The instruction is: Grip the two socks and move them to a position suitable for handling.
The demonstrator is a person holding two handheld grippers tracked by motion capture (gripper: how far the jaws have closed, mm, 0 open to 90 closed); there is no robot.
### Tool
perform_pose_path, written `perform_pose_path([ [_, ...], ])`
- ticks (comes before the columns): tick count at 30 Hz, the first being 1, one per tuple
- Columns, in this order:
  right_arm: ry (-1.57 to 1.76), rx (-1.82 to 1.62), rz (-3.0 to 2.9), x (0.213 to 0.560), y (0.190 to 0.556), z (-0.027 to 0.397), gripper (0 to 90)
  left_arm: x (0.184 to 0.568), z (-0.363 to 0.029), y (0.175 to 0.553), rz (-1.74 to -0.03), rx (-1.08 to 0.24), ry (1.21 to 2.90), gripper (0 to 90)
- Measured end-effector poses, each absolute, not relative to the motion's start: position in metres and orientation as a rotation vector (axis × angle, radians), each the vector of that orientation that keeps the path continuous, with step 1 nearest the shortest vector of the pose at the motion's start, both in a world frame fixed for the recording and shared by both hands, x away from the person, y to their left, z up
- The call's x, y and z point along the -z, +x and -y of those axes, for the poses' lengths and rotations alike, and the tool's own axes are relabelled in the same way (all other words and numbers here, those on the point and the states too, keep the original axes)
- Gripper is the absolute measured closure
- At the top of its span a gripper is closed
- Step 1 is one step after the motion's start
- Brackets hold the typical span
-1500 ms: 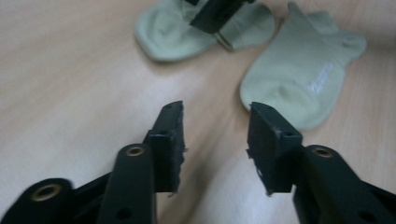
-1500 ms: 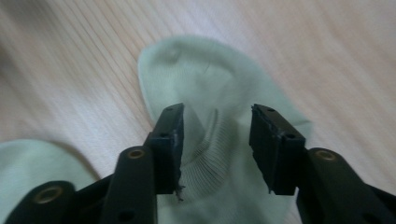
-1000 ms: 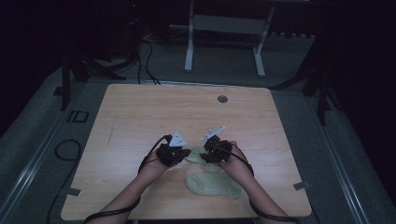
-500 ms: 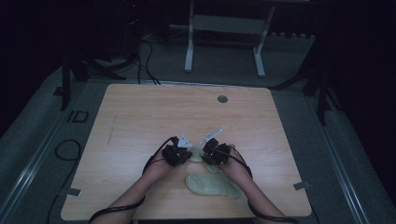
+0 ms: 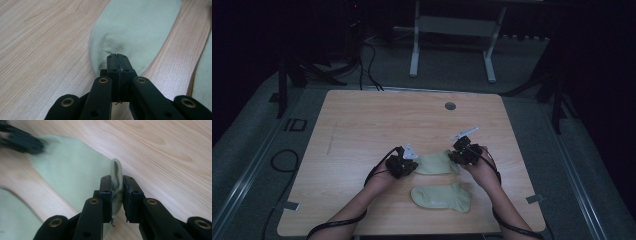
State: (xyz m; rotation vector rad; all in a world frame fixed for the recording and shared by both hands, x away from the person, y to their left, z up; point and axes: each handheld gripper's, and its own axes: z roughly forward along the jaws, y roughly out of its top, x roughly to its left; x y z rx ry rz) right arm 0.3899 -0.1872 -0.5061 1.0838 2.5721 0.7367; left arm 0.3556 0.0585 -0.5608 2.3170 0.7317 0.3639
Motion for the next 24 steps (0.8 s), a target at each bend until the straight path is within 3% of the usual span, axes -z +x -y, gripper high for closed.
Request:
perform_pose_path([
  [8, 1.216, -0.689, -2.536, 0.519, 0.406, 0.214, 65.4, 0.56, -0.059, 0.356, -0.726, -0.356, 2.323, 89.1],
  [15, 1.178, -0.771, -2.535, 0.515, 0.396, 0.212, 86.1, 0.561, -0.059, 0.356, -0.733, -0.355, 2.315, 89.1],
  [24, 1.133, -0.67, -2.585, 0.539, 0.399, 0.196, 88.0, 0.56, -0.058, 0.36, -0.753, -0.352, 2.311, 89.0],
])
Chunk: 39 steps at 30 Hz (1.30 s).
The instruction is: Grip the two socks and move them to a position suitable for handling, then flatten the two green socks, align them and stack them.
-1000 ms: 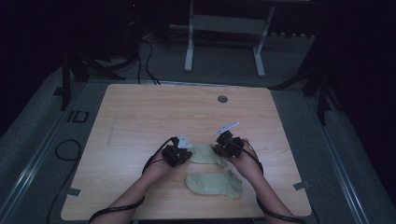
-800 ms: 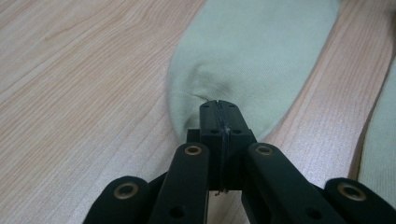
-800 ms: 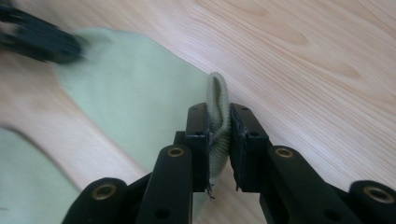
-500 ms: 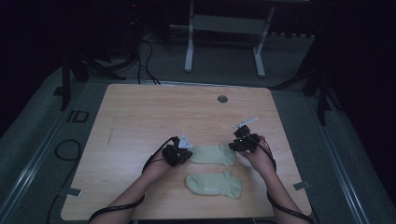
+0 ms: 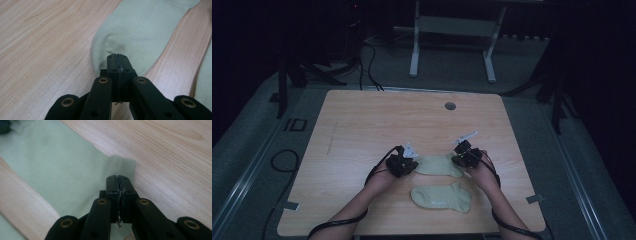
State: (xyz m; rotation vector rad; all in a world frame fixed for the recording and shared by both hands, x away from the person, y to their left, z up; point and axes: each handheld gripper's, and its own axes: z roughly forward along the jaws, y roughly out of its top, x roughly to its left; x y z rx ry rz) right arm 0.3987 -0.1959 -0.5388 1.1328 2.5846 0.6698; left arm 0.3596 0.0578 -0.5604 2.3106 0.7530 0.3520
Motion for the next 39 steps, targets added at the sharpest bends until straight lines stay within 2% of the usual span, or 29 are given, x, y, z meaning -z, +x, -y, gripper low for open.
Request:
perform_pose_path([
  [14, 1.178, -0.658, -2.552, 0.539, 0.409, 0.207, 84.9, 0.56, -0.051, 0.369, -0.783, -0.342, 2.296, 86.5],
  [17, 1.189, -0.665, -2.56, 0.537, 0.409, 0.207, 83.4, 0.559, -0.051, 0.369, -0.795, -0.324, 2.291, 79.9],
  [20, 1.183, -0.725, -2.565, 0.532, 0.407, 0.207, 80.9, 0.552, -0.052, 0.367, -0.811, -0.31, 2.261, 63.9],
  [21, 1.176, -0.736, -2.563, 0.53, 0.405, 0.207, 78.0, 0.55, -0.051, 0.365, -0.811, -0.314, 2.26, 56.1],
  [24, 1.145, -0.752, -2.569, 0.525, 0.401, 0.206, 69.0, 0.54, -0.052, 0.36, -0.81, -0.328, 2.268, 42.6],
  [26, 1.121, -0.751, -2.582, 0.523, 0.399, 0.205, 65.1, 0.534, -0.055, 0.356, -0.825, -0.337, 2.258, 41.9],
  [30, 1.091, -0.766, -2.602, 0.518, 0.392, 0.206, 63.2, 0.522, -0.066, 0.346, -0.87, -0.339, 2.237, 40.6],
  [33, 1.102, -0.779, -2.6, 0.516, 0.39, 0.207, 60.9, 0.519, -0.071, 0.342, -0.881, -0.318, 2.239, 39.0],
  [34, 1.101, -0.788, -2.604, 0.514, 0.387, 0.209, 57.7, 0.517, -0.073, 0.337, -0.888, -0.302, 2.239, 37.6],
  [39, 1.105, -0.788, -2.599, 0.511, 0.38, 0.213, 54.9, 0.517, -0.072, 0.326, -0.866, -0.26, 2.264, 34.1],
])
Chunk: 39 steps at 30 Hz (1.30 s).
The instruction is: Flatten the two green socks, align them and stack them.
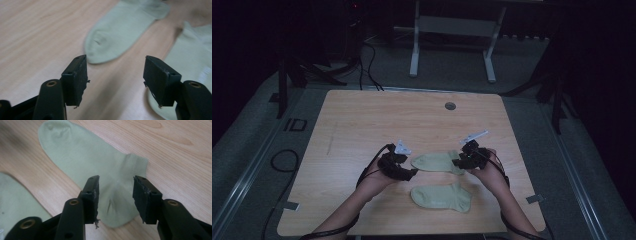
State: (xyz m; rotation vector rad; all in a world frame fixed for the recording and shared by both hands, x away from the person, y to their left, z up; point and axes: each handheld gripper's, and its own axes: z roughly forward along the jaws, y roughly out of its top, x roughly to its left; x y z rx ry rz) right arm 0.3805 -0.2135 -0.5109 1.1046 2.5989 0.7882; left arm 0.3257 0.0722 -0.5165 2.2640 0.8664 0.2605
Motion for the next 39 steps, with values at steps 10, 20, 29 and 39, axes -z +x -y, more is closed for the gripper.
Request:
perform_pose_path([
  [10, 1.101, -0.844, -2.578, 0.503, 0.353, 0.233, 54.1, 0.516, -0.069, 0.296, -0.825, -0.217, 2.269, 33.6],
  [20, 1.099, -0.873, -2.611, 0.511, 0.317, 0.242, 55.3, 0.539, -0.067, 0.281, -0.869, -0.18, 2.274, 33.7],
  [29, 1.086, -0.795, -2.676, 0.539, 0.295, 0.24, 58.2, 0.551, -0.062, 0.282, -0.871, -0.176, 2.317, 40.3],
  [39, 1.039, -0.734, -2.661, 0.544, 0.286, 0.236, 75.5, 0.554, -0.06, 0.28, -0.807, -0.199, 2.377, 57.0],
])
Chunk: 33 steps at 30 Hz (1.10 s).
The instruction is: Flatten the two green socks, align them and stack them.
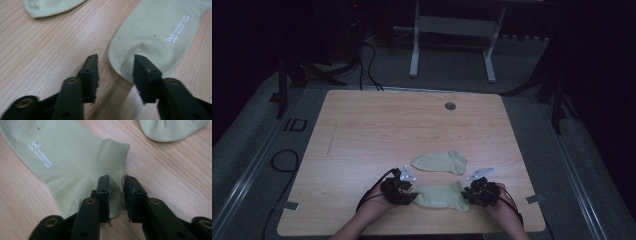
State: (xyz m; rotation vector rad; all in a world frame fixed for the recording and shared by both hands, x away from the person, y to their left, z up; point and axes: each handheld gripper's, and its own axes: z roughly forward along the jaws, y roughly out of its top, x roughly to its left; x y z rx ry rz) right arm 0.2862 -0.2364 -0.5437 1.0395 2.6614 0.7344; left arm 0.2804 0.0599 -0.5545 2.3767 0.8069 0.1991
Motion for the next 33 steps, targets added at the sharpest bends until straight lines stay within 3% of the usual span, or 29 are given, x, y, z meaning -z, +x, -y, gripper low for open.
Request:
perform_pose_path([
  [4, 1.033, -0.726, -2.66, 0.544, 0.284, 0.235, 80.2, 0.555, -0.059, 0.28, -0.798, -0.204, 2.378, 64.8],
  [9, 1.022, -0.692, -2.663, 0.543, 0.282, 0.23, 85.5, 0.555, -0.056, 0.28, -0.794, -0.202, 2.362, 87.8],
  [33, 1.029, -0.878, -2.571, 0.483, 0.284, 0.233, 86.5, 0.499, -0.08, 0.286, -0.783, -0.267, 2.212, 89.5],
])
